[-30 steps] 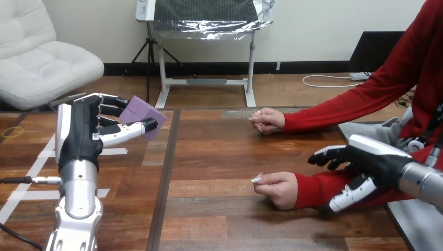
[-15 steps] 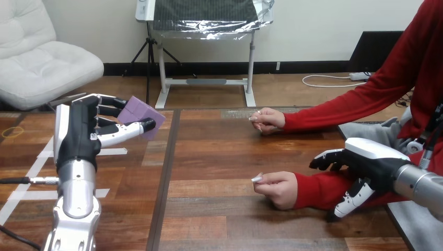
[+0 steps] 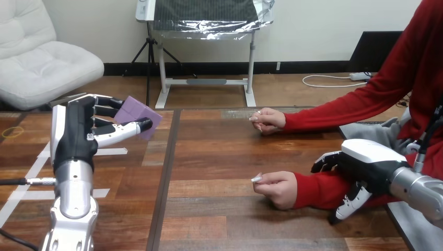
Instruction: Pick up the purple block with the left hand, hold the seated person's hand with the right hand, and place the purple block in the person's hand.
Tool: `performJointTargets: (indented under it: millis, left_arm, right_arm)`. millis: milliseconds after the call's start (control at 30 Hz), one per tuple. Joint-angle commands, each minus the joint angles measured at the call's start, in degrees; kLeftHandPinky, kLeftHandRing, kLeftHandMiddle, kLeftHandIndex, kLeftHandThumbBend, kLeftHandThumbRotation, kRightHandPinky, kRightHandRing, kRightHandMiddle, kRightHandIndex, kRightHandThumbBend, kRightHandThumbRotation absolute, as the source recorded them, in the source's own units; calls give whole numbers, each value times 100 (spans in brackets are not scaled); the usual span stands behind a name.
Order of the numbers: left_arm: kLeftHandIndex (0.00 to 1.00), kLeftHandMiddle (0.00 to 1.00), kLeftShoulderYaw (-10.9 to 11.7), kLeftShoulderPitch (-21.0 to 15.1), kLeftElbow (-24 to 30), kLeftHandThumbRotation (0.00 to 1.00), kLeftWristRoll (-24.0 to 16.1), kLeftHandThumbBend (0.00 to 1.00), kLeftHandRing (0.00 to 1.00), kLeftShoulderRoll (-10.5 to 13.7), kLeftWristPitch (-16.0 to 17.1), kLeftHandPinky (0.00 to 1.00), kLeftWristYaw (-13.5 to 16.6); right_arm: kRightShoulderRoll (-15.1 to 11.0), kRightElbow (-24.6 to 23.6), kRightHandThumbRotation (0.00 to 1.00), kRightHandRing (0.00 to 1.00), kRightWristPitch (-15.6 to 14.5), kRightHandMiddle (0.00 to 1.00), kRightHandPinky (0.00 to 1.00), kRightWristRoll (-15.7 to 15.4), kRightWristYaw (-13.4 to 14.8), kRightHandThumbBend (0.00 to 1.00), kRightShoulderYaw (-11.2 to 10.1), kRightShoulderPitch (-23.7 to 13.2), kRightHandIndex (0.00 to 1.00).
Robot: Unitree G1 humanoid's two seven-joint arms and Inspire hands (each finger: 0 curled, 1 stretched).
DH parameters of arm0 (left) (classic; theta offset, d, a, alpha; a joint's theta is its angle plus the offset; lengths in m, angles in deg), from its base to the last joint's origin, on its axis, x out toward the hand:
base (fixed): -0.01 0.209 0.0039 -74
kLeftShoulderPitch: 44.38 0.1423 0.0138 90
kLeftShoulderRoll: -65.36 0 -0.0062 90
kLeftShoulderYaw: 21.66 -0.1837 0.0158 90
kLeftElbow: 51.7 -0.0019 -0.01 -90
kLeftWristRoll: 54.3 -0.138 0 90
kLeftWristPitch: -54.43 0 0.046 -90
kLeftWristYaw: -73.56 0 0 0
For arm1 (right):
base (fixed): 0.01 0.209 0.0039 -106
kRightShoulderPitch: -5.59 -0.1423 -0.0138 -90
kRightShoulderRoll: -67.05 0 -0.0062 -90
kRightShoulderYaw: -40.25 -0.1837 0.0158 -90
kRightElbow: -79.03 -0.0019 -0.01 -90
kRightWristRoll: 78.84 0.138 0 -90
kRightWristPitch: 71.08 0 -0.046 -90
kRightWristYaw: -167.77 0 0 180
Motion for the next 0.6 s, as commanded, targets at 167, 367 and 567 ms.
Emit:
performJointTargets:
  millis: [167, 367, 567]
  left_arm:
    - [46, 43, 40, -153, 370, 0, -3, 63, 38, -32, -10, 33, -21]
    - [46, 43, 31, -141, 358, 0, -15, 63, 38, -13, 47, 33, -36]
    - [46, 42, 31, -129, 358, 0, -22, 63, 38, -11, 85, 33, -44]
  right_arm:
    - [147, 381, 11, 70, 74, 73, 63, -164, 502, 100, 227, -609, 73]
    - [199, 626, 12, 67, 176, 70, 60, -184, 663, 100, 346, -692, 70]
    - [231, 756, 14, 65, 269, 68, 57, -155, 722, 97, 391, -735, 68]
